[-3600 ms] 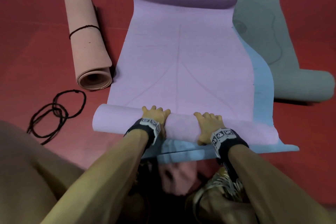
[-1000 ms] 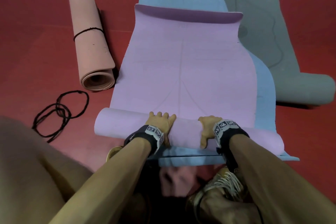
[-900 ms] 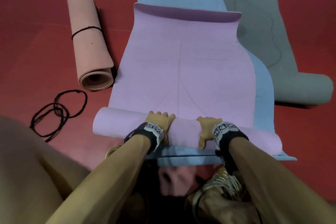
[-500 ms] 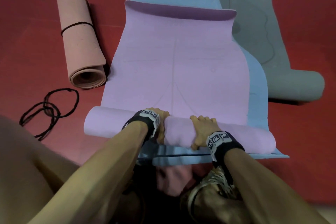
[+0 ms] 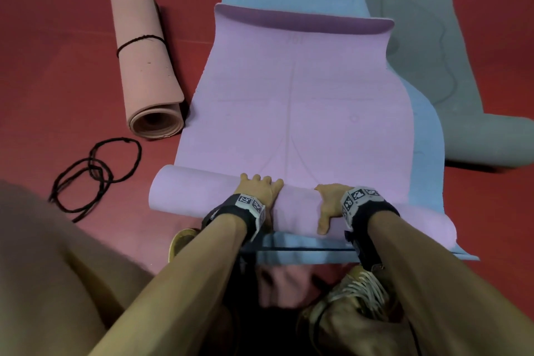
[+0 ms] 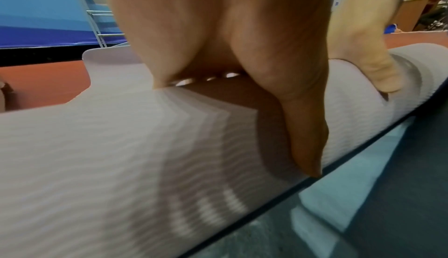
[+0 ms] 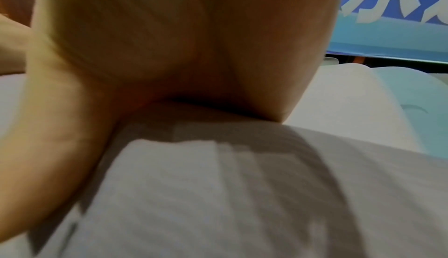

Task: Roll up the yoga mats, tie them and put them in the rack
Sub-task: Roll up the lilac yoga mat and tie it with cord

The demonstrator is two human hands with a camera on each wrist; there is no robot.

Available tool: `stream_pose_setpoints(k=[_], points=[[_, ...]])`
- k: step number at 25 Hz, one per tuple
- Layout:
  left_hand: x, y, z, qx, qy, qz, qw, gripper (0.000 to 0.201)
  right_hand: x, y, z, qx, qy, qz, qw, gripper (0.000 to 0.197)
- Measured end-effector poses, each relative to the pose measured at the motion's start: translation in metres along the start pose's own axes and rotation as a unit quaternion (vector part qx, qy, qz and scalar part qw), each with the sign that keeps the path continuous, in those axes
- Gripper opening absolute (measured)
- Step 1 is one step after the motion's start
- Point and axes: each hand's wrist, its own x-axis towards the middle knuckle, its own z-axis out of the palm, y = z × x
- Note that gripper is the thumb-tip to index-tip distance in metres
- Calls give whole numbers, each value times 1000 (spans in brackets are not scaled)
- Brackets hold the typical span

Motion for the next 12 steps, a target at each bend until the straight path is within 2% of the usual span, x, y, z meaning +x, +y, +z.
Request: stream_pose_setpoints(k=[2,4,7,12], points=[[4,-2,-5,-21,-11,2,1000,93,-6,-1,10,-17,37,5,999,107],[10,-5,-13,-51,-29,1,998,82,-15,-3,22,-79,96,3,992,113],[19,-11,-27,-67,-74,11,995,77,-26,-8,35,-115,155,-3,981,114],[13,-11,-14,-60,-52,2,997,95,-17,-8,23,-81,123,0,989,100]])
